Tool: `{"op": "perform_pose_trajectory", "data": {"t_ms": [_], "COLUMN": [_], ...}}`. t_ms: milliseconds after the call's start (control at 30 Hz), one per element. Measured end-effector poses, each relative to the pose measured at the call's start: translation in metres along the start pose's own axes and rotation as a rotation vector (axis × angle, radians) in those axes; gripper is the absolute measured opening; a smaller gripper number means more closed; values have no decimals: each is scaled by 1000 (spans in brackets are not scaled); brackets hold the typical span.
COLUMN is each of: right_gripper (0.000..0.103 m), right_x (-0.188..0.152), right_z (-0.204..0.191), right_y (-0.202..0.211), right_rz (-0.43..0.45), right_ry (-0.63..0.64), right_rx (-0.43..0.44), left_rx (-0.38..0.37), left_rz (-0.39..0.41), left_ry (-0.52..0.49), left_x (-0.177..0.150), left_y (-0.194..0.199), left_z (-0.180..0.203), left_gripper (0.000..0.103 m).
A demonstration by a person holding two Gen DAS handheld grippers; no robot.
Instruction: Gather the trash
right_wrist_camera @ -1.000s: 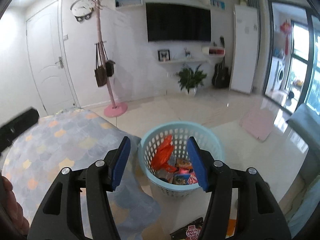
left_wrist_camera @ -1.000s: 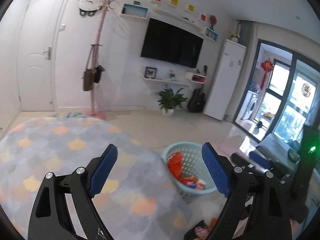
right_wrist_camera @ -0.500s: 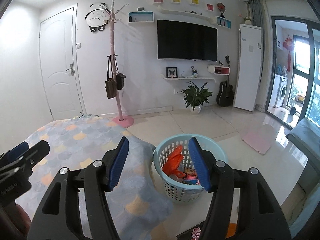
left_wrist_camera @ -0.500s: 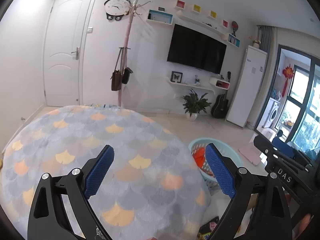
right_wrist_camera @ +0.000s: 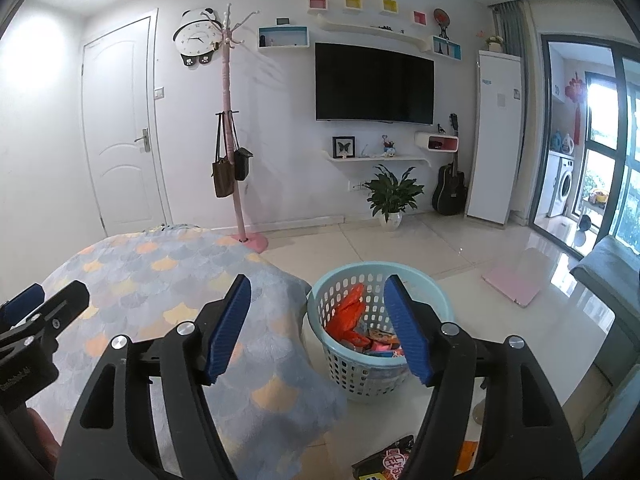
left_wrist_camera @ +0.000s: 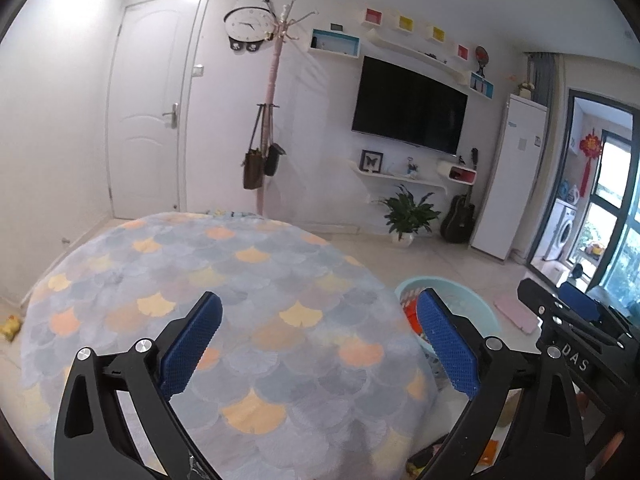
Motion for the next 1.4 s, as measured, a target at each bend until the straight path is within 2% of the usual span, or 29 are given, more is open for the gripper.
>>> {"op": "perform_pose_trajectory", "data": {"t_ms": [133, 367, 767, 1400], "right_gripper": [65, 65, 66, 69], "right_x": [-3, -2, 2, -1], "right_z": [-2, 3, -4, -10], "right_y": [0, 0, 2, -2], "right_rz": [-5, -13, -5, -18], "right_ry": [21, -27, -4, -16], "right_rx": [-2, 38, 46, 65], "left_rx": [-11, 2, -20, -15], "left_rz": [-5, 15, 10, -6], "left_ry": [-7, -40, -17, 7], "left_x": [2, 5, 8, 4], "left_y": [1, 2, 4, 4], "left_z": [4, 9, 7, 3], "left_gripper": [95, 95, 95, 95]}}
Point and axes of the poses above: each gripper's, at about its wrist camera, not at the fingertips, and y roughly against the way its jaws point, z to its right, x to its top, the point moved 2 cm from there along -y, roughly the way its jaws point, and after that the axes turned 12 degrees about z, right-handed, at the moved point
